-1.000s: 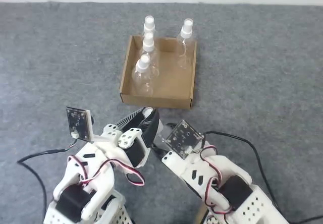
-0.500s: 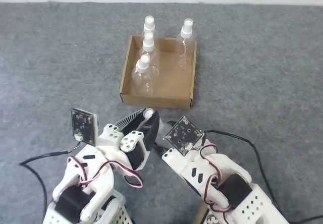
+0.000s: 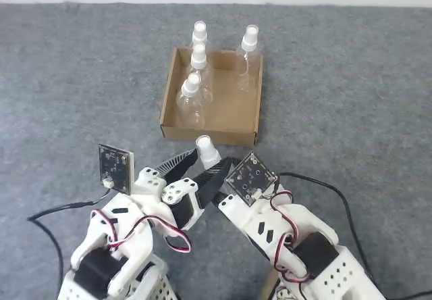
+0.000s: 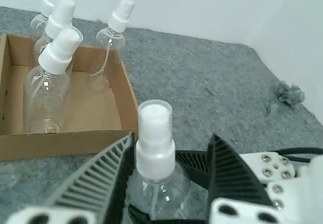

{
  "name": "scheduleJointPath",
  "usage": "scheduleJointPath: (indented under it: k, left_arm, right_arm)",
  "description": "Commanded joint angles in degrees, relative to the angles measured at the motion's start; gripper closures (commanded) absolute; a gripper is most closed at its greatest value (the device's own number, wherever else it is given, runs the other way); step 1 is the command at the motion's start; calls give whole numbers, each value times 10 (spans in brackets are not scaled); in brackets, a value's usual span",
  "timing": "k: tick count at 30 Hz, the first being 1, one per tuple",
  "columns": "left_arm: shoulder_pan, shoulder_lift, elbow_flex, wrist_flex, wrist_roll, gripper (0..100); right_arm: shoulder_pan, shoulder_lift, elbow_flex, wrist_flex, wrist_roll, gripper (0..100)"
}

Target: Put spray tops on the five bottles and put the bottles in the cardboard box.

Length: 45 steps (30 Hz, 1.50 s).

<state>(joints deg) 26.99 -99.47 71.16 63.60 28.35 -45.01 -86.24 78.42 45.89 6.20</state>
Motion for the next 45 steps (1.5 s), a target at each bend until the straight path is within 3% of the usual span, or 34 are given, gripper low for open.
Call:
scheduleJointPath:
  k: [1, 6, 14, 26, 29, 37, 45]
  left_arm:
    - [-1, -4, -29, 3, -4, 779]
    - [-5, -4, -71, 3, -4, 779]
    - [-106, -4, -89, -16, -3, 780]
    - [-232, -4, -85, -42, 85, 782]
    - [-231, -3, -73, -43, 85, 782]
    - [-222, -3, 21, -136, 82, 782]
    - [-95, -3, 29, -64, 21, 782]
  right_arm:
    - [7, 6, -34, -15, -4, 983]
    - [7, 6, -34, -15, 15, 983]
    - [7, 5, -32, -29, 24, 984]
    - [3, 5, -51, -30, 24, 985]
    - [2, 5, -55, -31, 25, 985]
    - [-45, 4, -70, -28, 56, 986]
    - [-50, 4, -69, -30, 63, 986]
